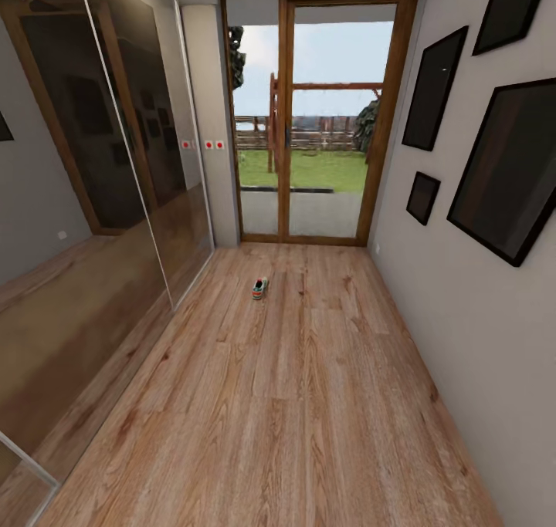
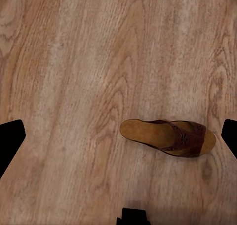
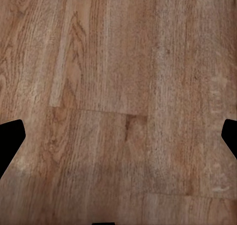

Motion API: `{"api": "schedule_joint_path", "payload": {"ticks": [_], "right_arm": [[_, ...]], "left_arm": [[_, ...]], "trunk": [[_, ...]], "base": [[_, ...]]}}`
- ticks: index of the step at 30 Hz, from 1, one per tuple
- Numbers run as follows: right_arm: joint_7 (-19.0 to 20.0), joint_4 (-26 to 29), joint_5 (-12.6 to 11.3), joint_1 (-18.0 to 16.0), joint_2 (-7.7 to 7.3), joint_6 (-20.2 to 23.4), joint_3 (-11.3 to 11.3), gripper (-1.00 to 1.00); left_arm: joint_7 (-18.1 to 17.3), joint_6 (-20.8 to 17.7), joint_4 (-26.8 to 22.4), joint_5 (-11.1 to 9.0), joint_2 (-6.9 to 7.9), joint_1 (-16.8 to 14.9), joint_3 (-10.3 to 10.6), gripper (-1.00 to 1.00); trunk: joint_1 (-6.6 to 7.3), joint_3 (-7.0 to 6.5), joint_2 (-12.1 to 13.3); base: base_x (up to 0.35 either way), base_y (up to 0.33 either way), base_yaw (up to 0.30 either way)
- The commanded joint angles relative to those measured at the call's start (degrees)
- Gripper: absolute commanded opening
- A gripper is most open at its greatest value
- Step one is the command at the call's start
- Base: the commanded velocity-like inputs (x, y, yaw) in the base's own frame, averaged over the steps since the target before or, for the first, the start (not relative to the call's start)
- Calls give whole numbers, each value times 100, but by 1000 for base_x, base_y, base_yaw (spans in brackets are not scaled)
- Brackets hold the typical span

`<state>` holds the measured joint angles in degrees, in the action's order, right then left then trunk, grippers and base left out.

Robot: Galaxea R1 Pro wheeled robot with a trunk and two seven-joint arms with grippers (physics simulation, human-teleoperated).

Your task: Pick up the two gym shoes and the two sandals from the corridor floor and place them onto the hallstand (shoe rack) in the corridor, making sure they are on the rack and not on the floor. Arrange them so the two gym shoes are next to each other and the two sandals are next to each other.

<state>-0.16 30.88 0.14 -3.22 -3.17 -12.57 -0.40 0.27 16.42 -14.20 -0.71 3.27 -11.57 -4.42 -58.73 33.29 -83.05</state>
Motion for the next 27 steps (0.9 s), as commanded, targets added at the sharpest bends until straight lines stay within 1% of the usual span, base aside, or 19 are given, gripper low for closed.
{"api": "schedule_joint_path", "payload": {"ticks": [1,8,19,24,27], "right_arm": [[-2,-3,0,-3,1,-18,-4,100],[-2,-3,3,-3,1,-18,-4,100],[-4,-3,3,-3,1,-18,-4,100],[-2,-3,3,-3,1,-18,-4,100],[-2,-3,2,-3,1,-18,-4,100]], "left_arm": [[-1,19,5,-7,-1,-5,-14,100],[-1,19,5,-3,-1,-6,-15,100],[-1,19,5,0,-1,-7,-13,100],[-1,19,5,1,-1,-6,-11,100],[-1,19,5,1,-1,-5,-10,100]], "trunk": [[0,5,-2],[0,5,-2],[0,5,-2],[0,5,-2],[0,4,-2]], "base": [[0,20,0],[0,83,0],[0,149,0],[0,61,-17],[0,24,-127]]}}
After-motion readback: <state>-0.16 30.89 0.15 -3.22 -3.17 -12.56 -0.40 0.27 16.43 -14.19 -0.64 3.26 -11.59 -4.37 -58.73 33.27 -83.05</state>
